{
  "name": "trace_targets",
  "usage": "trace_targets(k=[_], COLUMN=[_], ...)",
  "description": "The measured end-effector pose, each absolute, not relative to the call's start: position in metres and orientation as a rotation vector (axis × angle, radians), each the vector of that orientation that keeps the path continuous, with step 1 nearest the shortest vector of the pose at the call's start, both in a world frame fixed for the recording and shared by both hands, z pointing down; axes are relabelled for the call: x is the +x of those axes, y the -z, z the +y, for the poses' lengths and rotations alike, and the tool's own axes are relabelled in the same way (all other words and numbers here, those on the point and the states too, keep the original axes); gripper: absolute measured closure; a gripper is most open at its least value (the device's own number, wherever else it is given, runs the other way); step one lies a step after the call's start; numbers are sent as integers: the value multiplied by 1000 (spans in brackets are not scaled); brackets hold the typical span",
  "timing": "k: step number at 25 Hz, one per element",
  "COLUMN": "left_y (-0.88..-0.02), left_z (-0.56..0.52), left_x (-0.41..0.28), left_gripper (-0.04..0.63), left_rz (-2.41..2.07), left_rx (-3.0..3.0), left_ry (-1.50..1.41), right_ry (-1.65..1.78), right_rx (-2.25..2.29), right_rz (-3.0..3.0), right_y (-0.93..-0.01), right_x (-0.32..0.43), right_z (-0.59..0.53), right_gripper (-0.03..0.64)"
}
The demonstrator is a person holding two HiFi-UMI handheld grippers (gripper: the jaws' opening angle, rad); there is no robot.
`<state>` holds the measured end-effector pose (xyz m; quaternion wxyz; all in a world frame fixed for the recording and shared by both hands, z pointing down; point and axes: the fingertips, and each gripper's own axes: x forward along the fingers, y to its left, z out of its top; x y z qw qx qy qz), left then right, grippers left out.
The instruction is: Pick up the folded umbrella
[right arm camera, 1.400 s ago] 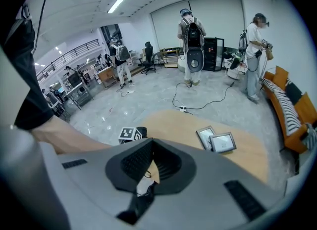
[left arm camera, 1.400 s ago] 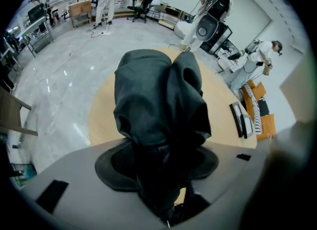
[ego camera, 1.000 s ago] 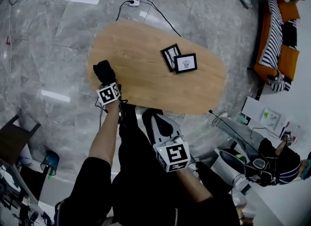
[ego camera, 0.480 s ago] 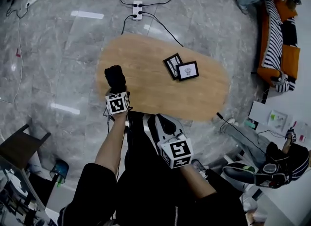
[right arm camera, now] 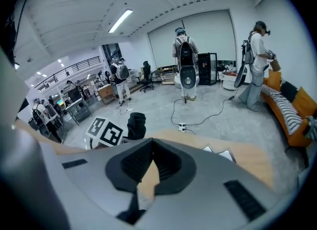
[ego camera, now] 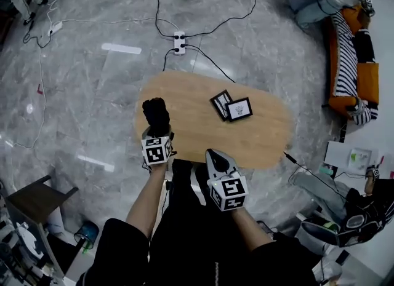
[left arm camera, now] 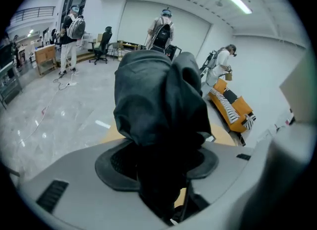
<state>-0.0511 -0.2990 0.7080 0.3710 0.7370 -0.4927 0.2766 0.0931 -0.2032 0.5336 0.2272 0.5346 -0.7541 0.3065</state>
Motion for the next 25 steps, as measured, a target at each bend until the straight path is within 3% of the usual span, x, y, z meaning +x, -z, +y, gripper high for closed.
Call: trace_targets(k=[9, 25], left_y=[-602, -493], left_z=[-323, -304], left_x=[-15, 14], left_gripper=[368, 368], left_rz=[-1254, -1270], left_rx=[2188, 2382], left_ry=[-650, -526], right_ry=[-795, -681], right_rx=[1596, 1679], right_rz=[-2129, -2219], right_y=[-503, -460], right_x=[105, 126], right_z=[-220, -230], right_gripper=[607, 607])
